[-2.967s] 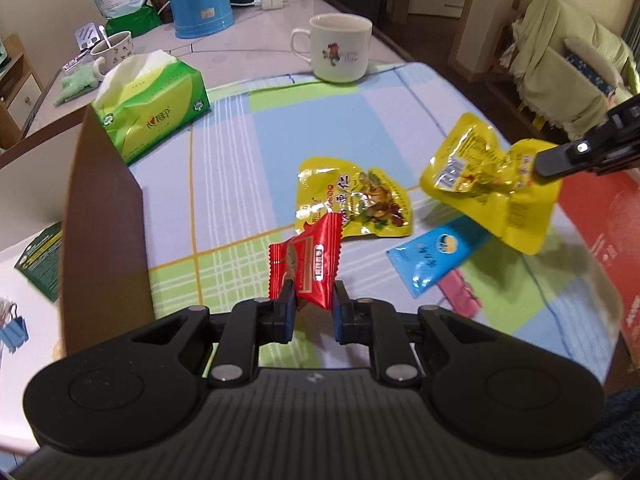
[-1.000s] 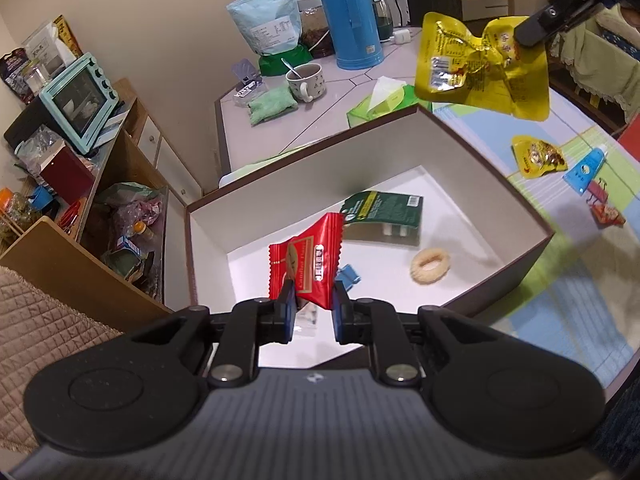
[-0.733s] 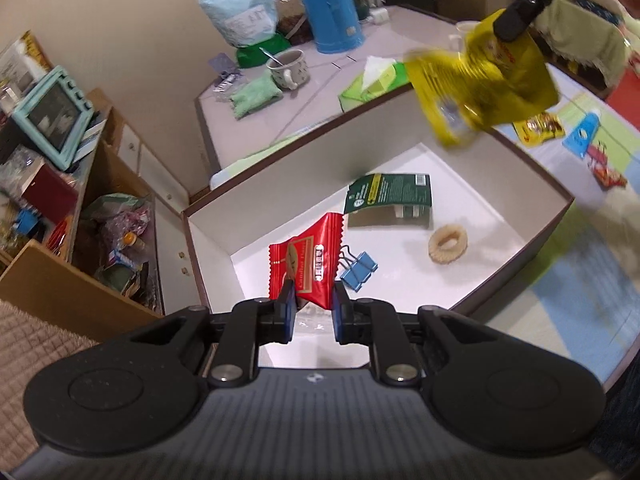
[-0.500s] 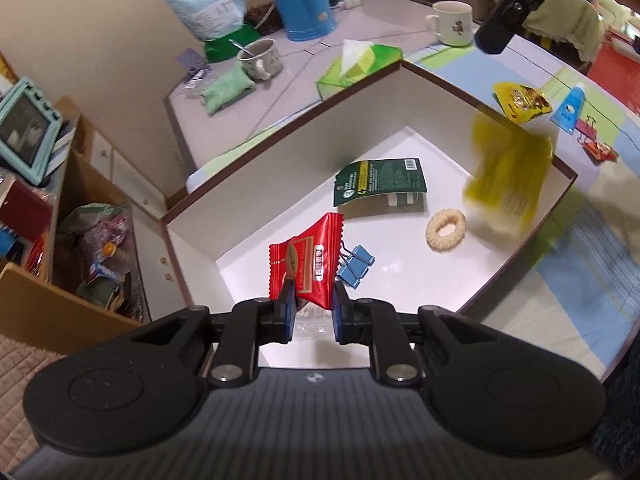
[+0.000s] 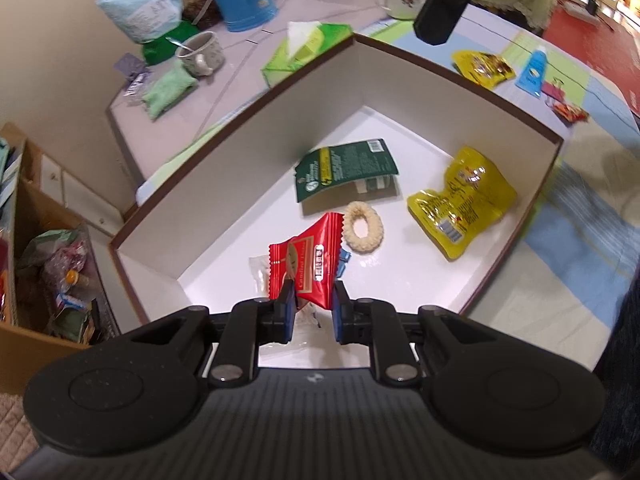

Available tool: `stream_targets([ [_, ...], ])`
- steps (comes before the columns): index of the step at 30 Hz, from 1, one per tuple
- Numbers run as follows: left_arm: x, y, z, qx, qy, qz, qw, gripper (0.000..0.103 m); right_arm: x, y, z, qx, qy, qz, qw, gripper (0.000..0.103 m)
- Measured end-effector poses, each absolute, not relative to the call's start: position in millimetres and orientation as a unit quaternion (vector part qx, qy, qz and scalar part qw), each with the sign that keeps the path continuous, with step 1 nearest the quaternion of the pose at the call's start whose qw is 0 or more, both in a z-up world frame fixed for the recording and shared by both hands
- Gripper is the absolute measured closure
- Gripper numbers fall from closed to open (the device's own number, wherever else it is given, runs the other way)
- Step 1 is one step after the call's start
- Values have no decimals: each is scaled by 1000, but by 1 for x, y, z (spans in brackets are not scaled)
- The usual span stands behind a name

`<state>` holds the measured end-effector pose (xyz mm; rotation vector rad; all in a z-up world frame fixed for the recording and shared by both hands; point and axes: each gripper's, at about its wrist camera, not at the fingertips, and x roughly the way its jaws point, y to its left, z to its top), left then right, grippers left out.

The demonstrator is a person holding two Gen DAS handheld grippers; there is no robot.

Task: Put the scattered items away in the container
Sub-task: 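Open both tools to drop the yellow and red packets into the box, then lift both open tools up and away from the box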

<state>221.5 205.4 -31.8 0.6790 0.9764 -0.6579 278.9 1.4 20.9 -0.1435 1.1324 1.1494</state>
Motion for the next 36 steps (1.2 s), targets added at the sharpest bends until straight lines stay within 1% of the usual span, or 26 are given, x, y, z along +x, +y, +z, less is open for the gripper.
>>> stream_targets([
  [6,228,201,-46,335,466,-339,745,87,283,6,10,-79,517,508,685,103],
  [8,229,201,-49,338,467,-349,739,85,283,8,6,-87,521,506,682,103],
  [16,237,199,-58,334,474,-358,732,85,285,16,-21,-121,545,504,659,103],
  [19,238,200,-59,331,479,-356,731,82,283,19,-29,-141,550,507,649,103],
  [20,238,201,-60,332,481,-355,730,81,281,19,-32,-149,550,507,647,103],
  [23,237,201,-60,339,481,-346,731,70,276,22,-37,-178,548,510,639,103],
  [25,236,202,-60,345,481,-339,732,69,272,23,-40,-197,544,514,633,103],
  [28,234,203,-59,354,480,-328,733,63,266,22,-42,-216,538,517,630,103],
  [36,230,205,-54,374,474,-300,739,45,254,20,-46,-243,527,518,628,103],
])
